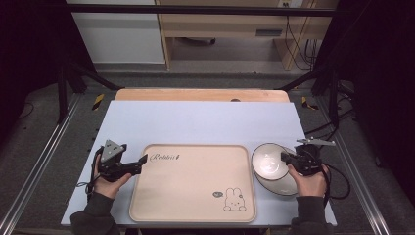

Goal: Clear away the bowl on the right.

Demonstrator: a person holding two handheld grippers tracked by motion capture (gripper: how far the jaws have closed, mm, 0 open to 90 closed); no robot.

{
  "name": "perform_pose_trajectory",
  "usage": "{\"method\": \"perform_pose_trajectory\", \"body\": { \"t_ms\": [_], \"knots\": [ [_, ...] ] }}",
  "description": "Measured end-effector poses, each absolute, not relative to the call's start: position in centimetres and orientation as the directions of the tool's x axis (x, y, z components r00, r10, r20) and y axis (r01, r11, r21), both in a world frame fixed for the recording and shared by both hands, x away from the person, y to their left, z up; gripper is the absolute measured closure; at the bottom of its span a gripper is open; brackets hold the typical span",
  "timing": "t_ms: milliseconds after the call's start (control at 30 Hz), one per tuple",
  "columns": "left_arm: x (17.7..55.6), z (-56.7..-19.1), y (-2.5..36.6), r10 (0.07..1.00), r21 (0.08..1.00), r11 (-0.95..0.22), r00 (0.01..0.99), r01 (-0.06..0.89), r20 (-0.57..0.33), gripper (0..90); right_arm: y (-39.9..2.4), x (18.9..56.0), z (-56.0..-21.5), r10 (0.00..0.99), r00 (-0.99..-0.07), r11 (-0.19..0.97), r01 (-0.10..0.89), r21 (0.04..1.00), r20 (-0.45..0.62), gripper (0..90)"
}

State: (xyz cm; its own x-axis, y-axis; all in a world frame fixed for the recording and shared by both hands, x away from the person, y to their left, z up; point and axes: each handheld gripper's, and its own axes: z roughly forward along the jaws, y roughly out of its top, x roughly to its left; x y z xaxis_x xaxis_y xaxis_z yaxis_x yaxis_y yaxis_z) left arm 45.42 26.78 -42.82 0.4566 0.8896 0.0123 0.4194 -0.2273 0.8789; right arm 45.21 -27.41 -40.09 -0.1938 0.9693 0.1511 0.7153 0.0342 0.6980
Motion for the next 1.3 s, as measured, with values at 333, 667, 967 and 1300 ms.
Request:
{"method": "perform_pose_trajectory", "body": {
  "t_ms": [333,667,967,1300],
  "knots": [
    [45.4,-42.8,26.8,0.889,0.880,-0.228,0.458,0.418,0.013,13.5,-26.3,45.1,-39.7,0.954,-0.248,0.059,0.704,0.708,0.167,80.8],
    [45.3,-42.7,26.7,0.888,0.882,-0.226,0.460,0.413,0.012,13.5,-25.0,45.0,-39.3,0.935,-0.295,0.068,0.692,0.718,0.196,80.8],
    [45.3,-42.7,26.6,0.887,0.883,-0.227,0.461,0.411,0.014,13.5,-23.8,45.1,-39.4,0.922,-0.326,0.082,0.693,0.716,0.210,80.8],
    [45.3,-42.7,26.5,0.883,0.881,-0.237,0.469,0.408,0.020,13.4,-22.0,45.3,-39.5,0.902,-0.375,0.117,0.689,0.715,0.214,80.8]
  ]
}}
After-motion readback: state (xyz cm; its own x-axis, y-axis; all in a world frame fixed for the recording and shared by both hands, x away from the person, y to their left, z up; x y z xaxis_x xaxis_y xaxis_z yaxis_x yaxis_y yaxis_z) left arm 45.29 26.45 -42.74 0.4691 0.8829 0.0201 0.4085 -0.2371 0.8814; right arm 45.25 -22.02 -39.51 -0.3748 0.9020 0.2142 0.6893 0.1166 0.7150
